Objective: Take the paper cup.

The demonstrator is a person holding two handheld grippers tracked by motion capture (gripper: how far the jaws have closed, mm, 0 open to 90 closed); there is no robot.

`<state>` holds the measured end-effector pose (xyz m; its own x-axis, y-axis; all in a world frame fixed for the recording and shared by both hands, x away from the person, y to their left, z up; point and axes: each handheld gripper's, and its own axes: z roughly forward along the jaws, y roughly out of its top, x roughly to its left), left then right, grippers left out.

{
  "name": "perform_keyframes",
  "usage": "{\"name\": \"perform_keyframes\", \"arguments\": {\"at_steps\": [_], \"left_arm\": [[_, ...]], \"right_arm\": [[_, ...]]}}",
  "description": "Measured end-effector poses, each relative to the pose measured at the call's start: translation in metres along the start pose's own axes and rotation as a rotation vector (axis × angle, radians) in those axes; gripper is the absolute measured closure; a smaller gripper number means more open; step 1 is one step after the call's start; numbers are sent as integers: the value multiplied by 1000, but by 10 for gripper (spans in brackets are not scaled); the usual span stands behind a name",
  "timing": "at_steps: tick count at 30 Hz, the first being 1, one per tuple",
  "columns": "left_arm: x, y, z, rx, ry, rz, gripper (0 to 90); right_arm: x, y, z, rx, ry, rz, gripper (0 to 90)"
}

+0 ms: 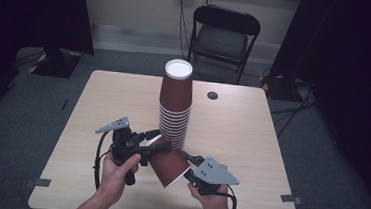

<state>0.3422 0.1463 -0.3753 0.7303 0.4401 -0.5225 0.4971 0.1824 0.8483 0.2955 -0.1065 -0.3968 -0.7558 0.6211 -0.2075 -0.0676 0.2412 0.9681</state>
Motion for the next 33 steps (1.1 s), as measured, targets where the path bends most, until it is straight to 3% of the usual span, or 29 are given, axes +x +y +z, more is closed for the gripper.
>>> {"name": "perform_keyframes", "arguments": {"at_steps": [3,6,9,16,17,18,21,26,33], "left_arm": [[1,-1,-2,12,23,15,148],[0,-3,-3,16,-1,87,158],[-1,-4,-4,23,-46,171,151],[-7,-5,-3,82,-66,259,155],[-8,-5,-3,89,-57,274,154],[-10,-4,-3,117,-49,322,155],[-15,-5,-2,152,-23,406,157],[-22,-10,1,215,-30,519,164],[-26,-15,5,254,-46,581,174]], "right_arm": [[-8,-2,-2,33,5,53,862],[-15,-2,-3,67,16,105,864],[-20,-5,-5,122,32,120,864],[-35,-10,-15,192,57,178,865],[-36,-10,-15,197,54,175,865],[-37,-10,-16,212,54,182,865],[-40,-11,-17,228,68,192,865],[-42,-14,-15,248,113,209,865],[-45,-15,-13,286,160,220,865]]}}
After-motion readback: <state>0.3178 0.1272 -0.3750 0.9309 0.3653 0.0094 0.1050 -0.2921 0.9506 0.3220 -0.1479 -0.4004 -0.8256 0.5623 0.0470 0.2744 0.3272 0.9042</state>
